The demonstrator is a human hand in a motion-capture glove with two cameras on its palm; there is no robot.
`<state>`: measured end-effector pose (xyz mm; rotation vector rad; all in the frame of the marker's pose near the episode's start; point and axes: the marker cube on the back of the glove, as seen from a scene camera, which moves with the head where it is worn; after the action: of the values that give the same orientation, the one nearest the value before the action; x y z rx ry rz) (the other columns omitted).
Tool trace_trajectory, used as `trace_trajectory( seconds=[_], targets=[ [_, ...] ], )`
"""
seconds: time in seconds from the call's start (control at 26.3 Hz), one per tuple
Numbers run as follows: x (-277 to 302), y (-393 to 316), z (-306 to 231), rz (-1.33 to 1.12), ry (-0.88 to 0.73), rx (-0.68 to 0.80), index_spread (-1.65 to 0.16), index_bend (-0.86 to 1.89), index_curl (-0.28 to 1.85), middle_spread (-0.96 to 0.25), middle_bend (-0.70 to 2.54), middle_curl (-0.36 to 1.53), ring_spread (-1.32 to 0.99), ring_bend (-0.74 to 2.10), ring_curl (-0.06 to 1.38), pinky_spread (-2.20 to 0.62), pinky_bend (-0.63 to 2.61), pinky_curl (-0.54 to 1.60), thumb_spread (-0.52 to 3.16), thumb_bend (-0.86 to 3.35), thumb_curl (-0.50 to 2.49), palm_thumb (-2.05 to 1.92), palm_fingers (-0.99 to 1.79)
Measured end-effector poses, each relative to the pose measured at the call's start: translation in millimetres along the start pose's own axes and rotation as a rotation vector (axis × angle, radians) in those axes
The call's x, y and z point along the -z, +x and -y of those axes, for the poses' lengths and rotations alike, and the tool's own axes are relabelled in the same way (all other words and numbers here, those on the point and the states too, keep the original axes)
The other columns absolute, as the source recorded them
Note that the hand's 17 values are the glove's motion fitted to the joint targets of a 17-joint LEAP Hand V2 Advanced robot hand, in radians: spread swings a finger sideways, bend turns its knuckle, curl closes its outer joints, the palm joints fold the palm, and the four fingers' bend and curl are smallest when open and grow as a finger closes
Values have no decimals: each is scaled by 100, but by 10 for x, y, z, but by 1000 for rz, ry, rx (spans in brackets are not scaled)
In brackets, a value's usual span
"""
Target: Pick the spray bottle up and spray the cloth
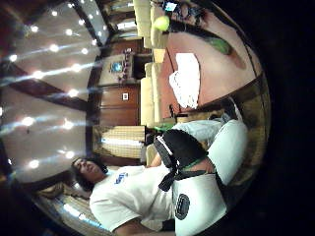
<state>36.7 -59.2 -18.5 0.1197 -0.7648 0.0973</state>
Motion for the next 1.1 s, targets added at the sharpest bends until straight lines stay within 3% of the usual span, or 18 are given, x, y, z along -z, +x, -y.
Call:
trace_trajectory(
  seconds=[0.23, 0.53, 1.1],
  targets=[
    [-97, 136, 250, 139, -46, -94, -41, 12, 21, -12, 25, 31, -13, 41, 27, 17, 31, 29, 93, 2, 30, 68, 33],
    [-372, 213, 658, 94, 49, -68, -41, 12, 21, -13, 26, 33, -14, 42, 28, 16, 31, 31, 91, 0, 33, 75, 33],
    [-619, 87, 1438, 82, 38, -65, -41, 12, 22, -16, 25, 35, -16, 42, 30, 13, 29, 32, 90, -2, 36, 84, 37]
  ],
)
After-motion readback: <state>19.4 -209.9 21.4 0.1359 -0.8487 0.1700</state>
